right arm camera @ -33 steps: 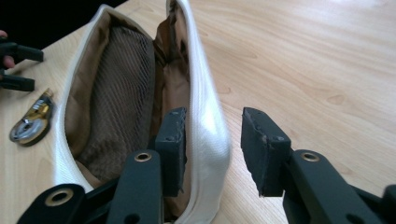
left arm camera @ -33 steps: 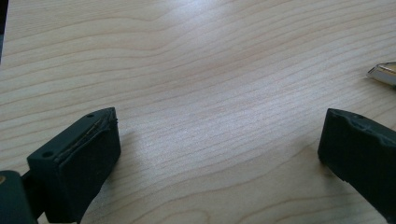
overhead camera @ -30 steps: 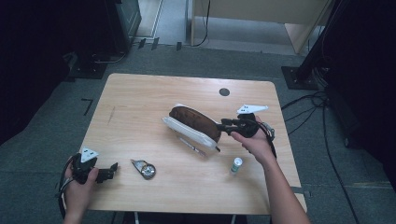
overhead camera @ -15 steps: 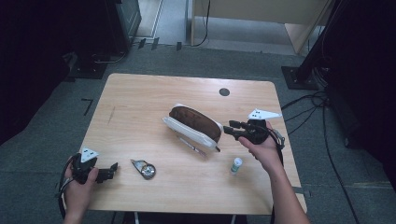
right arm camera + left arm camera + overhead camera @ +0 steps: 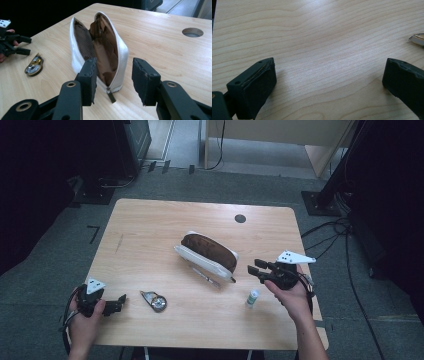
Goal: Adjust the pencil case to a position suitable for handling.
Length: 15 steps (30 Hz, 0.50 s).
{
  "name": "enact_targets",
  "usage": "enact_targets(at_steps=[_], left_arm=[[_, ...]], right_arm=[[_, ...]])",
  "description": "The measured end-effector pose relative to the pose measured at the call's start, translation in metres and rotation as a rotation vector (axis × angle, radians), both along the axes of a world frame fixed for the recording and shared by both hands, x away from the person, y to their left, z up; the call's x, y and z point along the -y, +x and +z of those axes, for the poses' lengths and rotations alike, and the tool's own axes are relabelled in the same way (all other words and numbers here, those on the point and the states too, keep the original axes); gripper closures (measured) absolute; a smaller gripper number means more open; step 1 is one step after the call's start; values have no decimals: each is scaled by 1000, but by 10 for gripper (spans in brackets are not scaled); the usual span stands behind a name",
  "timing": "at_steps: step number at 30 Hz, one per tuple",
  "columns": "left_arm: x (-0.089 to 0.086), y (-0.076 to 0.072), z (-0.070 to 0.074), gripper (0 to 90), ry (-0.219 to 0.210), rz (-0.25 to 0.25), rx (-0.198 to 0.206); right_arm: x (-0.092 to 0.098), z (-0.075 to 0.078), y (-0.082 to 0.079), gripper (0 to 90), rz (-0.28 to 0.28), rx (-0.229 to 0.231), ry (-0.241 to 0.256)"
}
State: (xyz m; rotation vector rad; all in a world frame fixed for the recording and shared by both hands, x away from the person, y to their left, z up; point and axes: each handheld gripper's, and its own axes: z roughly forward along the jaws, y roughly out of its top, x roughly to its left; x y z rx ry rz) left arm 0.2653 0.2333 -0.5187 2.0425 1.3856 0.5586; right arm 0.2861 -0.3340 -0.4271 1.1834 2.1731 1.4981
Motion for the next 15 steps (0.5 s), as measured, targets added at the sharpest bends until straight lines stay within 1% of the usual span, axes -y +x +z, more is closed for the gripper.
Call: enact_targets(at_steps=[3, 5, 6, 9, 10, 11, 13, 15], left_arm=[[0, 0, 0, 0, 0, 0, 0], [0, 0, 0, 0, 0, 0, 0], [0, 0, 0, 0, 0, 0, 0], [0, 0, 0, 0, 0, 0, 0], [0, 0, 0, 0, 0, 0, 0], [0, 0, 0, 0, 0, 0, 0], [0, 0, 0, 0, 0, 0, 0], [0, 0, 0, 0, 0, 0, 0]], right_arm=[[0, 0, -11, 542, -11, 7, 5], [1, -1, -20, 509, -16, 13, 25], [1, -1, -20, 509, -16, 13, 25], [2, -2, -28, 472, -31, 11, 43], [2, -3, -30, 458, -37, 15, 43], [1, -4, -36, 426, -54, 20, 30], [1, -5, -38, 417, -53, 25, 28], [0, -8, -45, 395, -65, 23, 22]])
